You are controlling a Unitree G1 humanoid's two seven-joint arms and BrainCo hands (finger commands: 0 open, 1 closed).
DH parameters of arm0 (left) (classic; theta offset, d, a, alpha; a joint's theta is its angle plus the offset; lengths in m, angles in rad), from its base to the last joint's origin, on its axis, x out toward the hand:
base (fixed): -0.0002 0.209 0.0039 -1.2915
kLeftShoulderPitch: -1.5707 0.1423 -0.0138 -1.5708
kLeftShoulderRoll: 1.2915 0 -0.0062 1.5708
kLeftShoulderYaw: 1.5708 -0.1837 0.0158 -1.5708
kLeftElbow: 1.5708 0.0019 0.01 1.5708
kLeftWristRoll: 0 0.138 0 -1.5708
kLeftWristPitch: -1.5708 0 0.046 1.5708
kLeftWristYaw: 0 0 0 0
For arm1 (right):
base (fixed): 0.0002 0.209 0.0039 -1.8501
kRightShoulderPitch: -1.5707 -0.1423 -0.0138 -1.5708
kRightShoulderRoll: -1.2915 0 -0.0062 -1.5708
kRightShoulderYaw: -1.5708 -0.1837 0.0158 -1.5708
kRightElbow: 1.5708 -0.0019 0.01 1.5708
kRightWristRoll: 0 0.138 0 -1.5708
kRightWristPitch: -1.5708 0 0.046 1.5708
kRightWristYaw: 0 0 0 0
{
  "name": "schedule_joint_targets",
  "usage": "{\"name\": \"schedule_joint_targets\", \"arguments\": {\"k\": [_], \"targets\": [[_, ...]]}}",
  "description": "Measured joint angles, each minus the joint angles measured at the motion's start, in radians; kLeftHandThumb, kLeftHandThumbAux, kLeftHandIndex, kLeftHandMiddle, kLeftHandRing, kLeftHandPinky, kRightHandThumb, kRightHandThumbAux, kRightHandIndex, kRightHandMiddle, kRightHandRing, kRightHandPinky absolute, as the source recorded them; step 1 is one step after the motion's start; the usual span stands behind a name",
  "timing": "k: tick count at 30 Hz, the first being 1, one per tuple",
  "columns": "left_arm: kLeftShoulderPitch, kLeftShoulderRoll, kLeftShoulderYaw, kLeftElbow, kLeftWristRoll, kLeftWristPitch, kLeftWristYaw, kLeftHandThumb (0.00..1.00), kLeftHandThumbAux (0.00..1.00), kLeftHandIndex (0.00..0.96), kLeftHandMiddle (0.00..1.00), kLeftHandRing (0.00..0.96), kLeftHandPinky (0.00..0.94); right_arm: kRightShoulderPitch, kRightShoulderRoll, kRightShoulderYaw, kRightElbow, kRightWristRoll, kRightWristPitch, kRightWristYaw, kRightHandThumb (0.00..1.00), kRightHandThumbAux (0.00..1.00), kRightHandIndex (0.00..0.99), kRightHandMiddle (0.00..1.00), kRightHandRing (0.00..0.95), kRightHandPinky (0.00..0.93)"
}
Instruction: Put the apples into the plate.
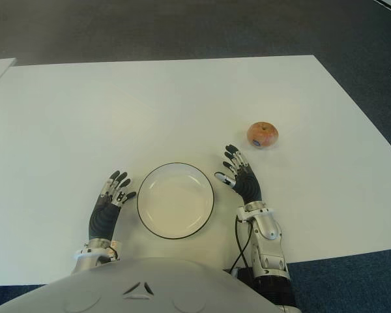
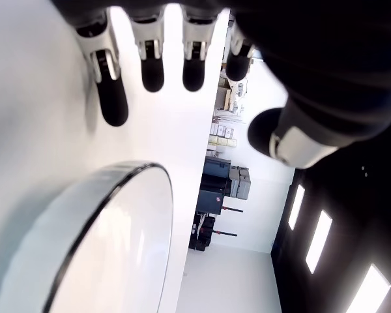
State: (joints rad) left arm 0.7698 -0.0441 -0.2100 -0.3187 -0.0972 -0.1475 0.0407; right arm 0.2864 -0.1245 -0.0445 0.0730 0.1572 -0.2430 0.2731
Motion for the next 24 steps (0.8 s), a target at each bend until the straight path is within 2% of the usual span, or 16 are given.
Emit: {"name": "schedule_joint_targets", "arguments": {"k": [6, 24], "targets": [[0.000, 0.000, 0.000, 0.000, 0.000, 0.000, 0.000, 0.159, 0.520, 0.055, 0.084, 0.091, 0.111, 0.000, 0.000, 0.002, 0.000, 0.000, 0.000, 0.000, 0.120, 0.727, 0.000, 0.000, 0.000, 0.000], [0.000, 0.000, -0.003, 0.001, 0.014, -0.001, 0.000, 0.167, 0.533, 0.040, 0.078, 0.098, 0.135, -0.001, -0.008, -0.002, 0.004, 0.004, 0.000, 0.006, 0.123, 0.716, 0.000, 0.000, 0.000, 0.000]]}}
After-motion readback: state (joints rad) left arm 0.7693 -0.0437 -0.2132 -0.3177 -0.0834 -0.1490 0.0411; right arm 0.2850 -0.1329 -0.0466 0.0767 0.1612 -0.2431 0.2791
